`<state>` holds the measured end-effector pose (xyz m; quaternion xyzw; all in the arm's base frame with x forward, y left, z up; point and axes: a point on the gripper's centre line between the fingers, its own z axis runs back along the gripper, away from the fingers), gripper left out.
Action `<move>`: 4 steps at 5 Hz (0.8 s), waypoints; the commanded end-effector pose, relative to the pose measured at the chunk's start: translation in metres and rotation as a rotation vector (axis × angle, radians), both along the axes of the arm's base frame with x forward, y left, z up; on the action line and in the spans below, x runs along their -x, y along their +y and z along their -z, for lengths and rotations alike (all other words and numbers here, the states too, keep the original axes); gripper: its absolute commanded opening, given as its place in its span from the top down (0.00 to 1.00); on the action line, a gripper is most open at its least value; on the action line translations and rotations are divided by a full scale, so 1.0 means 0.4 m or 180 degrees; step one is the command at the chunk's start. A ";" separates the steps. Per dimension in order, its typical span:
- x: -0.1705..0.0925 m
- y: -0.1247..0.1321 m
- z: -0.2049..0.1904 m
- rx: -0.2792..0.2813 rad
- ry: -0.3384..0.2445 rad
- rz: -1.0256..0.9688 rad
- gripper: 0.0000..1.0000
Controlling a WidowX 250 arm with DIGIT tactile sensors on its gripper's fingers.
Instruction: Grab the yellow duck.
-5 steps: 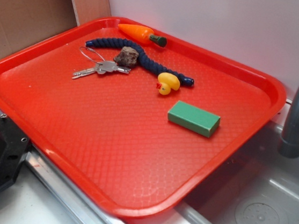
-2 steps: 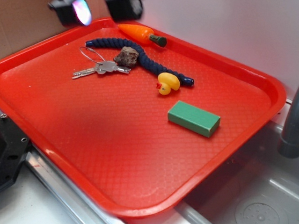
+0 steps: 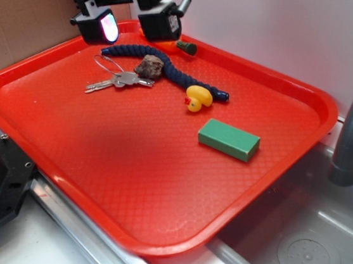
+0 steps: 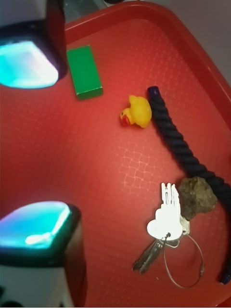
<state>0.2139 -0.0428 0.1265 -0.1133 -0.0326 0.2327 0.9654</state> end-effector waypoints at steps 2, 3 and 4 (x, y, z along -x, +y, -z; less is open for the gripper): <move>-0.130 -0.060 0.080 -0.0330 -0.0003 0.0424 0.00; -0.167 -0.076 0.142 -0.0429 0.0176 0.0611 0.00; -0.168 -0.081 0.181 -0.0471 0.0251 0.0604 0.00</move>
